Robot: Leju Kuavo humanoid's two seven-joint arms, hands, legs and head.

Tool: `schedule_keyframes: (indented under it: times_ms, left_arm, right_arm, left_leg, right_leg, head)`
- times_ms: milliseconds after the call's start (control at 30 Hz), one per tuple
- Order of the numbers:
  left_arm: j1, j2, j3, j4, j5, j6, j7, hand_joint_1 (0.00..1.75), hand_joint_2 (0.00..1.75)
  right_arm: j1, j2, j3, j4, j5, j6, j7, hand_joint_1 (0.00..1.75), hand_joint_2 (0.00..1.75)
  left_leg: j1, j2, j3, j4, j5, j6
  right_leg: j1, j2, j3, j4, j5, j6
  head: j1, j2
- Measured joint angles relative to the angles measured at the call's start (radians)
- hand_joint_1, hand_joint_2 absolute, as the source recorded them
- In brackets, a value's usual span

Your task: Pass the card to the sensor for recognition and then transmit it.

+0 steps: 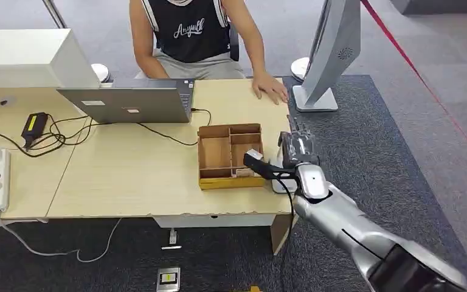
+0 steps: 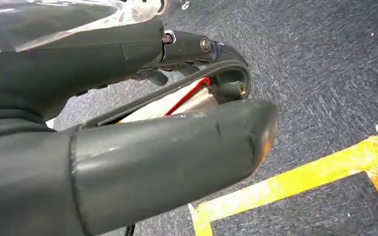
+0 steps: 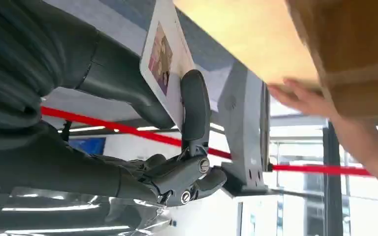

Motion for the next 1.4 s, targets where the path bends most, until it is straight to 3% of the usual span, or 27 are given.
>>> schedule_keyframes:
  times_ms: [567, 700, 767, 1067, 1400]
  left_arm:
    - [0.000, 0.002, -0.002, 0.000, -0.011, 0.000, -0.013, 0.00, 0.00]
    - [-0.001, 0.002, -0.011, 0.000, -0.032, -0.002, -0.009, 0.00, 0.00]
    - [-0.005, 0.002, -0.019, 0.000, -0.050, -0.006, -0.001, 0.00, 0.00]
    - [-0.031, 0.002, -0.048, 0.000, -0.085, -0.015, 0.021, 0.00, 0.00]
    - [-0.047, 0.002, -0.067, 0.000, -0.091, -0.019, 0.023, 0.00, 0.00]
  right_arm:
    - [-0.143, -0.028, -0.020, -0.184, 0.055, 0.023, 0.063, 1.75, 1.75]
    - [-0.154, -0.035, -0.021, -0.216, 0.084, 0.075, 0.074, 1.75, 1.75]
    - [-0.165, -0.030, -0.017, -0.222, 0.097, 0.136, 0.074, 1.75, 1.75]
    - [-0.222, 0.024, 0.009, -0.206, 0.126, 0.221, 0.061, 1.75, 1.75]
    - [-0.359, 0.176, 0.053, -0.026, 0.155, 0.223, 0.072, 1.75, 1.75]
  left_leg:
    - [0.000, 0.000, 0.000, 0.000, 0.000, 0.000]
    - [0.000, 0.000, 0.000, 0.000, 0.000, 0.000]
    - [0.000, 0.000, 0.000, 0.000, 0.000, 0.000]
    - [0.000, 0.000, -0.001, 0.000, 0.000, 0.000]
    - [0.002, 0.000, -0.001, 0.000, 0.001, -0.001]
  right_leg:
    - [0.000, 0.000, 0.000, 0.000, 0.000, 0.000]
    - [0.000, 0.000, 0.000, 0.000, 0.000, 0.000]
    - [0.000, 0.000, 0.000, 0.000, 0.000, 0.000]
    - [0.000, 0.000, 0.000, 0.000, 0.000, -0.001]
    - [0.001, 0.000, -0.001, 0.001, 0.001, -0.001]
  head:
    - [0.000, 0.000]
    - [0.000, 0.000]
    - [0.000, 0.000]
    - [0.000, 0.000]
    - [0.000, 0.000]
